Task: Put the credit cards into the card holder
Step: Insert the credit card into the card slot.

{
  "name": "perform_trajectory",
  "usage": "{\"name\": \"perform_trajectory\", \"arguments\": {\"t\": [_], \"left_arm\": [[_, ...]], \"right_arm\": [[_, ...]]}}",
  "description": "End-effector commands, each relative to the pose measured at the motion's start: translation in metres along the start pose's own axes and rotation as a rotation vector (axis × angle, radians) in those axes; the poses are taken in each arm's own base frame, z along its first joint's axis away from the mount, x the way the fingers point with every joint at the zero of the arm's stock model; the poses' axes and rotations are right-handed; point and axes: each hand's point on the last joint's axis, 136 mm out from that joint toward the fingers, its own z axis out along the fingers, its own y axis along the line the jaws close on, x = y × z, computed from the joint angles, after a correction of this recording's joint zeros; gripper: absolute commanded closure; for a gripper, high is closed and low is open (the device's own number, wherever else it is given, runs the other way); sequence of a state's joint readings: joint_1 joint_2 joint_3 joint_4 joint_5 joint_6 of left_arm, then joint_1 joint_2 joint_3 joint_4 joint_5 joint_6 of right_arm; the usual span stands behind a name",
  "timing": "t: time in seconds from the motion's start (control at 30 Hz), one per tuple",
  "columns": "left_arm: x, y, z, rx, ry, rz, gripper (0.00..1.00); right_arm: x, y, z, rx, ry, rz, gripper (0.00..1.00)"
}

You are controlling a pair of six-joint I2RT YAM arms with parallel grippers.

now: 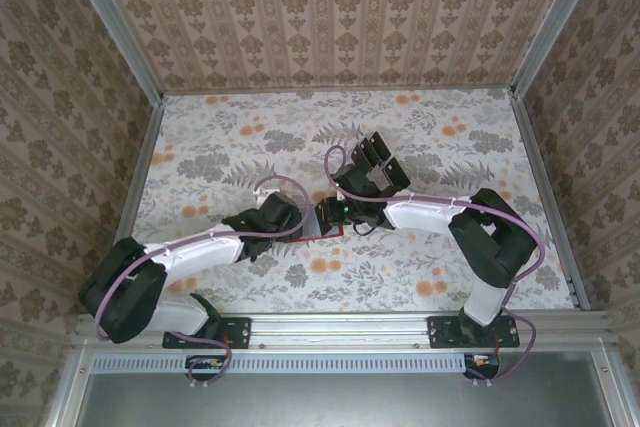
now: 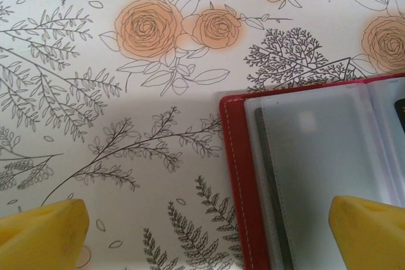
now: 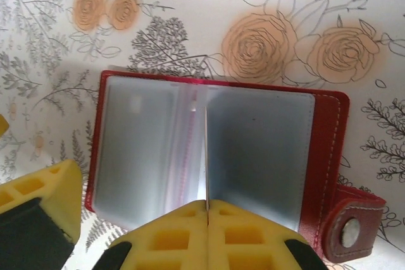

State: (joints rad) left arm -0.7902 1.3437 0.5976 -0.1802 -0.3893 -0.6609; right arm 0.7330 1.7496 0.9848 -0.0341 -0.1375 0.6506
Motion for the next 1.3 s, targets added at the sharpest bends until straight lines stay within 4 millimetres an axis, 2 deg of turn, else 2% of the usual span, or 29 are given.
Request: {"name": "perform_trajectory", "arguments": {"t": [0.0, 0.33, 0.5, 0.67, 0.97, 1.27], "left_arm": [[-0.010, -0.007, 0.003, 0.005, -0.014, 0.017, 0.00], [0.002, 0.011, 0.024, -0.062, 0.032, -0.007, 0.00], [0.012, 0.021, 0.025, -0.091, 0.056, -0.018, 0.00], [0.023, 0.032, 0.025, -0.123, 0.075, -0.035, 0.00], [0.026, 0.037, 0.021, -0.124, 0.068, -0.054, 0.00], [0.029, 0.038, 0.021, -0.122, 0.071, -0.062, 0.00]], "right_arm": [[0.001, -0.006, 0.005, 0.010, -0.009, 0.019, 1.00], [0.007, -0.012, 0.007, 0.017, 0.000, 0.032, 1.00], [0.009, -0.013, 0.008, 0.017, 0.004, 0.040, 1.00], [0.001, -0.008, 0.005, -0.012, -0.014, 0.055, 1.00], [-0.023, 0.003, -0.007, -0.183, -0.121, 0.149, 1.00], [-0.027, 0.018, -0.003, -0.373, -0.205, 0.221, 1.00]]}}
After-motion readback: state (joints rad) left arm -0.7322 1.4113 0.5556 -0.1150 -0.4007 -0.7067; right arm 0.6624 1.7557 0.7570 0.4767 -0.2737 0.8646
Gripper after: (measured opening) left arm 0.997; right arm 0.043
